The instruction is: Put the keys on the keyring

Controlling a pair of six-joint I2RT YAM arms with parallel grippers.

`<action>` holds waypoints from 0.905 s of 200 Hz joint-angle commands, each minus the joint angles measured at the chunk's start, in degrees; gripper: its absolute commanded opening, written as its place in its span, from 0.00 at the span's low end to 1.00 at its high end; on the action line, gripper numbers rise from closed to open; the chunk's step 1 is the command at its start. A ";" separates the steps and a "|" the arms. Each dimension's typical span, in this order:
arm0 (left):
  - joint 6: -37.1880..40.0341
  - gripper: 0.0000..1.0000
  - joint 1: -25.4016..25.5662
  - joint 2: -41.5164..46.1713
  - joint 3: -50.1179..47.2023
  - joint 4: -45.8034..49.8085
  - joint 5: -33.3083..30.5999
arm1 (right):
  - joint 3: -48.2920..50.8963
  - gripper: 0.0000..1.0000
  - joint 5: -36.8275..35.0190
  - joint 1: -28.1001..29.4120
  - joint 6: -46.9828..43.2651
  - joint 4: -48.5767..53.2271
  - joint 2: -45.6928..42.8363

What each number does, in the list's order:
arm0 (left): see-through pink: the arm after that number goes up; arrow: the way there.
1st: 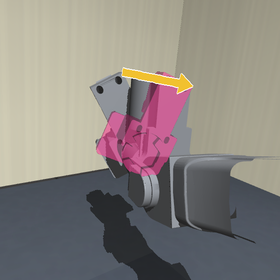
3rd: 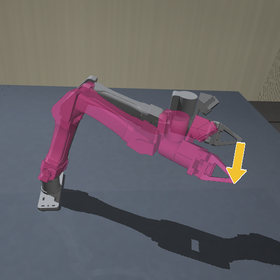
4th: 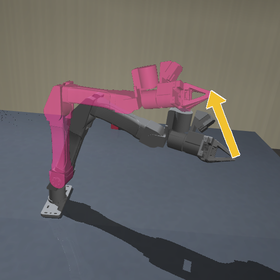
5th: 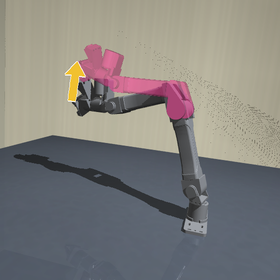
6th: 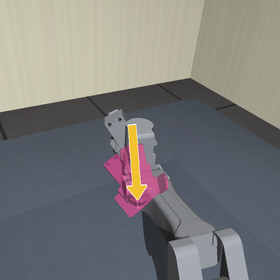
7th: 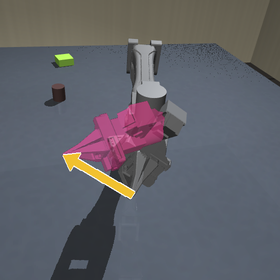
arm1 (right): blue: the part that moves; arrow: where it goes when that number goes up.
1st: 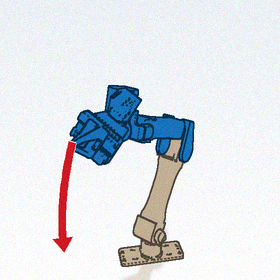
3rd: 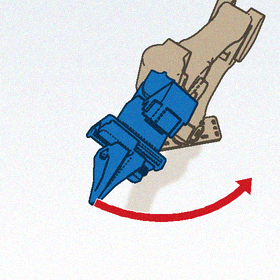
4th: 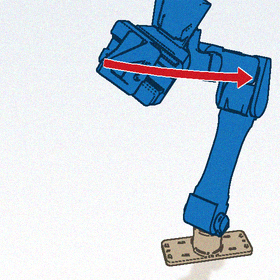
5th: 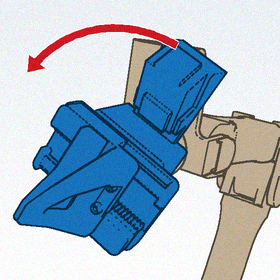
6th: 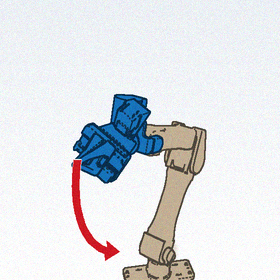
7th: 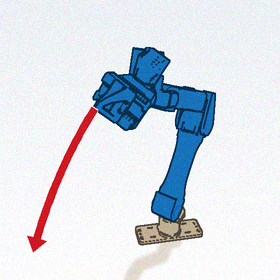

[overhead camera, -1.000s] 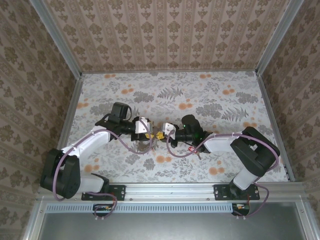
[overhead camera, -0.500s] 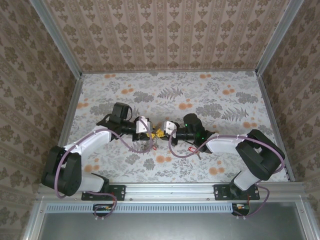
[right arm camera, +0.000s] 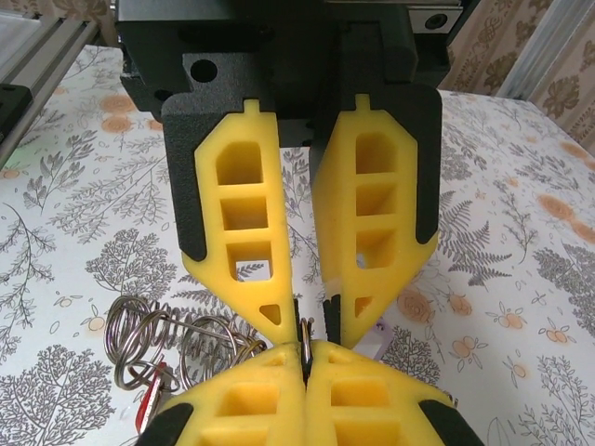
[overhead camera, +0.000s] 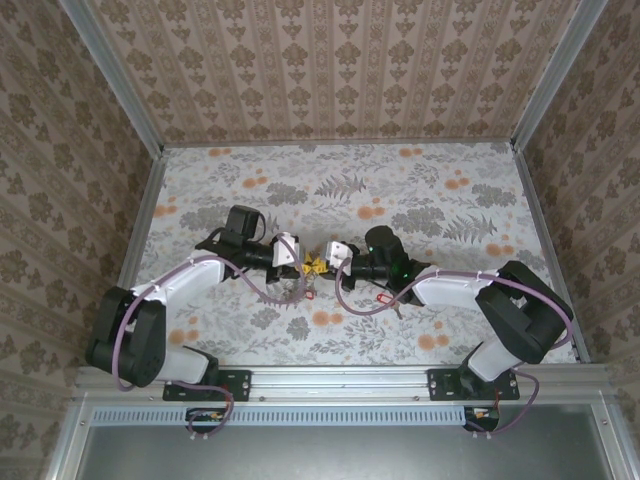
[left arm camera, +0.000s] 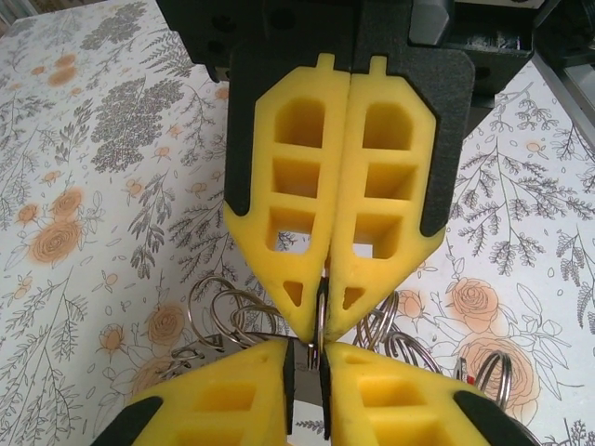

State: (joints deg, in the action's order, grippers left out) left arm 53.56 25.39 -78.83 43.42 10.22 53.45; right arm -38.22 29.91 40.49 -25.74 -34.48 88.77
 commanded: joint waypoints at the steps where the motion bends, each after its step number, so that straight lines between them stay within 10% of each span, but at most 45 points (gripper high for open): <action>1: 0.03 0.12 0.28 -0.06 1.28 0.14 4.75 | -2.94 0.00 -1.18 1.39 -1.06 -0.69 -1.16; 36: 3.83 0.00 0.01 -1.28 4.06 6.18 8.02 | -2.60 0.00 -3.70 1.51 -0.81 -0.93 -1.47; 81: 3.59 0.00 -0.71 -0.52 3.60 5.12 9.15 | 0.49 0.27 -5.54 0.91 -1.96 -0.03 -4.15; 181: 2.53 0.00 -1.39 1.52 2.37 3.80 9.39 | 2.06 0.30 -5.05 0.31 -2.32 4.33 -6.41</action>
State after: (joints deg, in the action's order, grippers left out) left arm 55.53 24.27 -79.66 45.56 14.59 58.94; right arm -37.87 25.23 41.15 -27.27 -31.38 84.53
